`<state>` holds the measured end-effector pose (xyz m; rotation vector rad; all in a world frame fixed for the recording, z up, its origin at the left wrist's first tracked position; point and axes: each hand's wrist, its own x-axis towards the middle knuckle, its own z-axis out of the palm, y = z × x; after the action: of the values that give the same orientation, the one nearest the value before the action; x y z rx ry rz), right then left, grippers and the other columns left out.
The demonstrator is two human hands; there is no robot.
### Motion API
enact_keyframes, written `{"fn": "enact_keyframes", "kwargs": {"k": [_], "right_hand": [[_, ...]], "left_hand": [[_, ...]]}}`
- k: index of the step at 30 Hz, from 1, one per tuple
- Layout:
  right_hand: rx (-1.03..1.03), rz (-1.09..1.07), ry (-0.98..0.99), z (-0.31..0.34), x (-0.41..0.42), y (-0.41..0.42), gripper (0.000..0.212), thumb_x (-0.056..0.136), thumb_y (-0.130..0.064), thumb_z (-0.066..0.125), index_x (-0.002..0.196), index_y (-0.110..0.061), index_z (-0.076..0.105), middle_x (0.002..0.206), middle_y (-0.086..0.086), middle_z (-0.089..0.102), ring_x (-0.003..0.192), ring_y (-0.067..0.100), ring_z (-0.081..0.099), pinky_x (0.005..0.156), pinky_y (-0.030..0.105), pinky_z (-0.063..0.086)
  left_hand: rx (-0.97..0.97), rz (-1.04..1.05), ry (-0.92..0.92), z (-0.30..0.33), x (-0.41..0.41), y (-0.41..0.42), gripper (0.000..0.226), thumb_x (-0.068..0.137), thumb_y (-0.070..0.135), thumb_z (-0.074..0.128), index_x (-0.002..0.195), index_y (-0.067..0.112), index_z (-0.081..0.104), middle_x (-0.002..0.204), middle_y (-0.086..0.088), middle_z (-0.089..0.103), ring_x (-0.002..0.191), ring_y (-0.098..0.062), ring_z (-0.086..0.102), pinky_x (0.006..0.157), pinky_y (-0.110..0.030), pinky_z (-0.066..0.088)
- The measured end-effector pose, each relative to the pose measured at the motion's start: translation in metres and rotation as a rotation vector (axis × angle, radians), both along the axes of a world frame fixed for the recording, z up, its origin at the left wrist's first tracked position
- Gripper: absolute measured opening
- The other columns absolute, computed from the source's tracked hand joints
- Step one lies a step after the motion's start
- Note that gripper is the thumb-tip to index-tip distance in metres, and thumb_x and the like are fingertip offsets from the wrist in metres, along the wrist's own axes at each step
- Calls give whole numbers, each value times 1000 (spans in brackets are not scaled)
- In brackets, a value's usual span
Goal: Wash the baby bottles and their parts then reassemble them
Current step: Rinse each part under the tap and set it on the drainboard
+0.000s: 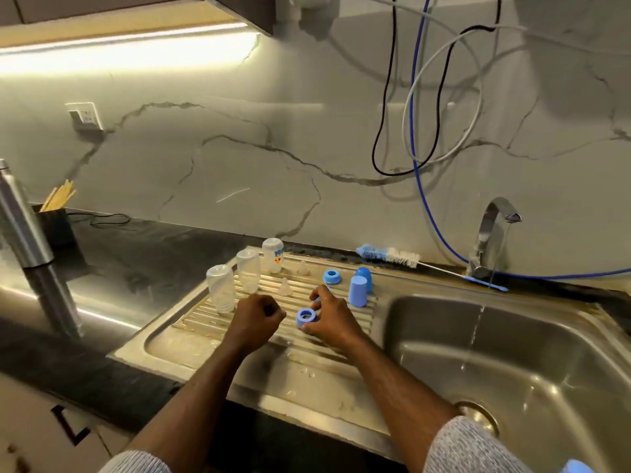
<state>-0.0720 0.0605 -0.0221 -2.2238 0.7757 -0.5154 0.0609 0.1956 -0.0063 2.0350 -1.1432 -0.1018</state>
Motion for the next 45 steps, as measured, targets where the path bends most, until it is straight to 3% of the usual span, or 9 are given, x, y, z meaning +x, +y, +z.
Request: {"fn": "enact_keyframes", "kwargs": {"k": [6,12,17,21,24,29,33,38,45], "right_hand": [[-29,-86,-61,7,-44,-29,41,75,-27,86,102,-32,56,101,-9,62,86,7,59,74,21,49],[-100,-274,37,-3,-167,-83,18,74,-8,81,81,-19,69,79,0,71,72,11,63,74,30,54],[-30,-360,290,-19,-285,-121,18,74,-3,79,81,-18,73,73,-3,72,67,5,65,61,14,50],[90,-372,478,-38,-353,-134,18,76,-5,82,83,-18,72,79,7,74,70,13,69,75,36,60],[121,-372,616,-53,-378,-137,22,72,-22,90,85,-23,73,87,5,75,79,16,71,78,36,61],[224,-243,919,-59,-381,-138,45,58,-47,93,95,-29,73,94,-3,73,88,18,70,81,36,61],[234,-94,1197,-64,-365,-135,42,60,-29,95,97,-26,76,79,-10,67,69,12,65,69,30,58],[56,-279,754,-56,-334,-157,31,74,-12,85,104,-10,75,102,10,74,89,21,68,76,33,55],[92,-566,78,-53,-262,-191,27,83,-14,78,110,-12,75,108,4,74,94,11,64,80,18,45]], "left_hand": [[-47,-89,46,3,-28,-38,13,86,15,77,73,12,76,67,2,70,62,-10,62,67,-29,51],[-142,-287,120,-3,-115,-113,19,88,16,75,69,13,72,64,1,69,63,-11,64,63,-26,50],[-45,-515,72,-22,-207,-176,20,86,23,77,70,12,74,68,-1,71,63,-8,63,64,-24,47],[164,-716,82,-42,-264,-213,14,89,20,74,77,14,75,78,2,72,78,-8,68,74,-22,52],[262,-823,66,-57,-283,-229,10,91,15,72,85,8,75,85,-2,72,84,-13,68,82,-29,55],[312,-816,69,-80,-278,-239,11,91,10,72,86,-1,74,87,-13,73,74,-15,64,78,-35,57],[272,-717,136,-86,-264,-243,14,91,11,72,83,0,74,85,-14,74,74,-24,70,76,-36,59],[271,-607,221,-96,-254,-248,21,85,11,79,104,9,72,94,-10,74,79,-22,68,62,-28,55],[163,-550,307,-103,-248,-264,67,76,18,87,136,17,57,123,0,64,114,-20,63,100,-36,52]]}}
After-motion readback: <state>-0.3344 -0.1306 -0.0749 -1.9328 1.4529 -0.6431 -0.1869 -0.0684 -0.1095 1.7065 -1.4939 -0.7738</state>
